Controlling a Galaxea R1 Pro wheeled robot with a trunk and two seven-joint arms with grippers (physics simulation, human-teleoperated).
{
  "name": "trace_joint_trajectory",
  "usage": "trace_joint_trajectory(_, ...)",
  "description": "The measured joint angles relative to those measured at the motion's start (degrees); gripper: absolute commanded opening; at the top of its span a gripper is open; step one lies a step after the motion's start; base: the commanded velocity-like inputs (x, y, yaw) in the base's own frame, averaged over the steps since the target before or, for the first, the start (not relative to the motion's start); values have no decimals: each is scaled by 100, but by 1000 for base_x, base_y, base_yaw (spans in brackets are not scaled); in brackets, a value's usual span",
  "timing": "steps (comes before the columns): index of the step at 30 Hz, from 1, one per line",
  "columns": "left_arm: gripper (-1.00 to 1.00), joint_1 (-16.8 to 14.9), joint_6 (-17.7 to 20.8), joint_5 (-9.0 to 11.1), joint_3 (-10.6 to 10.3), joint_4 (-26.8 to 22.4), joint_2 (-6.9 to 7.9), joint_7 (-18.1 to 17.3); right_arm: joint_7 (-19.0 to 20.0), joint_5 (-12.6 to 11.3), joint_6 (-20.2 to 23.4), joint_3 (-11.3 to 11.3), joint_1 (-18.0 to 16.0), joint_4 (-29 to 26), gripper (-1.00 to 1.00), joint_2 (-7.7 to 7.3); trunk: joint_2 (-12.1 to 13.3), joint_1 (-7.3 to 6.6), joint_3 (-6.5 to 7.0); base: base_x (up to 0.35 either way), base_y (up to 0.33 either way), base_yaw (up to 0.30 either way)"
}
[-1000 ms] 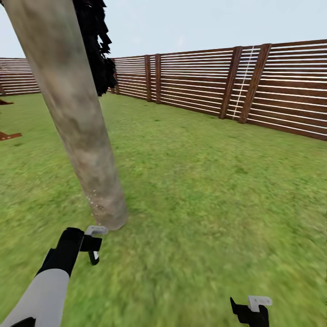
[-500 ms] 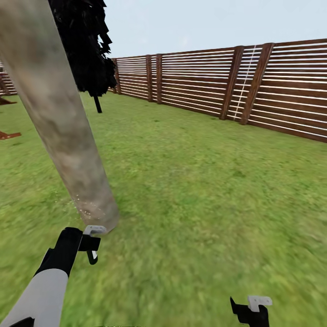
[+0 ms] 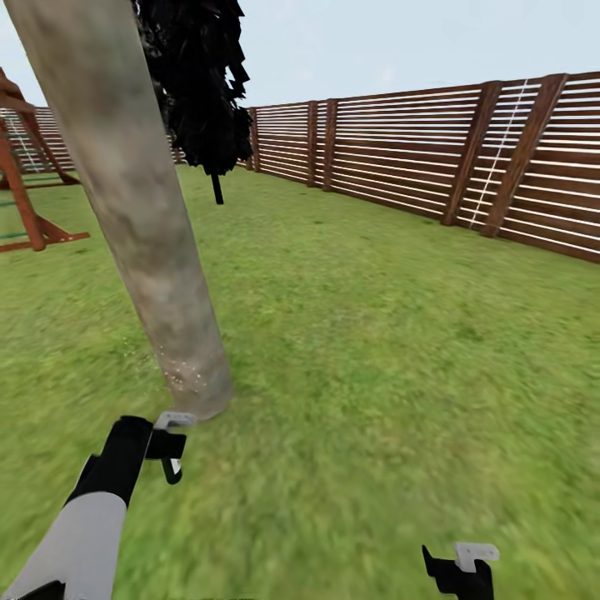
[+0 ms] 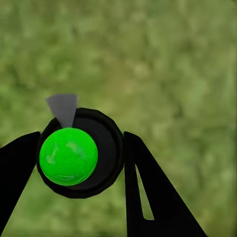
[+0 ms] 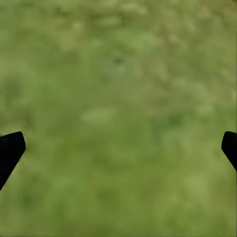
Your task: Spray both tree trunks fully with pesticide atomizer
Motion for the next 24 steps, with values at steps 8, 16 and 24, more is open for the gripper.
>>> trace_joint_trajectory(8,-100,-457,754,313,-85,44,-27,35,0,0,0,0,0,0,100,0,0,0,1,1,-1,253)
trace_joint_trajectory(16,-100,-1296,1308,211,-112,48,48,-4,1,0,0,-2,0,0,100,-25,0,0,0,0,0,12)
trace_joint_trajectory(24,-100,-1307,1340,303,-505,-7,317,-9,0,0,-1,-8,1,-2,100,-24,0,-1,0,68,-115,0)
